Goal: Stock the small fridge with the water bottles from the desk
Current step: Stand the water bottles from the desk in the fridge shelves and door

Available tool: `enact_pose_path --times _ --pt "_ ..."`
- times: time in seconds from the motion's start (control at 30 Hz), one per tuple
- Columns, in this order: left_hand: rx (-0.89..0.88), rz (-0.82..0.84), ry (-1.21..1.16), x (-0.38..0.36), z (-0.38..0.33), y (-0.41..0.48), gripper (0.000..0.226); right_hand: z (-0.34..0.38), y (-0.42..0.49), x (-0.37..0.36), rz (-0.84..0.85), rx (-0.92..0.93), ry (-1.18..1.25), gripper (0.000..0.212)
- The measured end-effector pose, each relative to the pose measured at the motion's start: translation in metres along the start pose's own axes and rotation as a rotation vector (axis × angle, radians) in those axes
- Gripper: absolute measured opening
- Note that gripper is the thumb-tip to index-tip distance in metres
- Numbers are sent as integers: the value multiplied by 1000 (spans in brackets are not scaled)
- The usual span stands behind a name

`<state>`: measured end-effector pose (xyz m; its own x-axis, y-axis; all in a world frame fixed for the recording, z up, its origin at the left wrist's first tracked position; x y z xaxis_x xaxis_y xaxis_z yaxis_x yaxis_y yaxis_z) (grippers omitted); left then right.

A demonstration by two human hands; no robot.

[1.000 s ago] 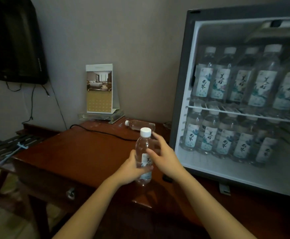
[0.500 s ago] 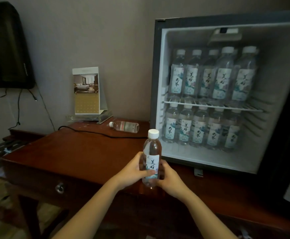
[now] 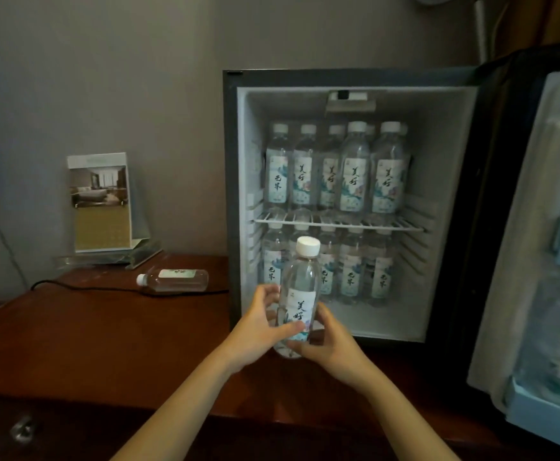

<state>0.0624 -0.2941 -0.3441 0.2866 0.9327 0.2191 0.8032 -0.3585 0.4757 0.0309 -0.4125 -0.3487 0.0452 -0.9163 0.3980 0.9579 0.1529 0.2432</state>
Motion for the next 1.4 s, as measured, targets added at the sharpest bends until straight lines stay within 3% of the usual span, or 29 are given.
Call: enact_pose_path --times 0.3,0.43,0.77,1.13,1.4 --pt "-229 -111 -73 11 -78 78 52 80 42 58 -176 194 32 64" --pt "-283 -158 -116 22 -102 108 49 102 65 74 -277 212 43 75" --pt "-313 -160 -95 23 -110 166 57 115 96 106 -544 169 -43 71" --pt "-292 -113 -11 5 -86 197 50 95 107 122 -605 64 -223 67" --pt "-227 -68 159 1 -72 193 47 80 107 116 -597 57 -189 61"
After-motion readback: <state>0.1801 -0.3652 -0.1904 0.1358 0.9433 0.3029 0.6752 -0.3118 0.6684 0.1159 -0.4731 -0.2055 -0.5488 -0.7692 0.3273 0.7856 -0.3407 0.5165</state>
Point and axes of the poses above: each hand's wrist, its own y-axis towards the middle knuckle, its own x-axis out of the back of the hand, z = x × y, the point moved 9 cm from there along y, towards the middle knuckle, and after that the axes turned 9 degrees about -x, right-handed, at the moved point
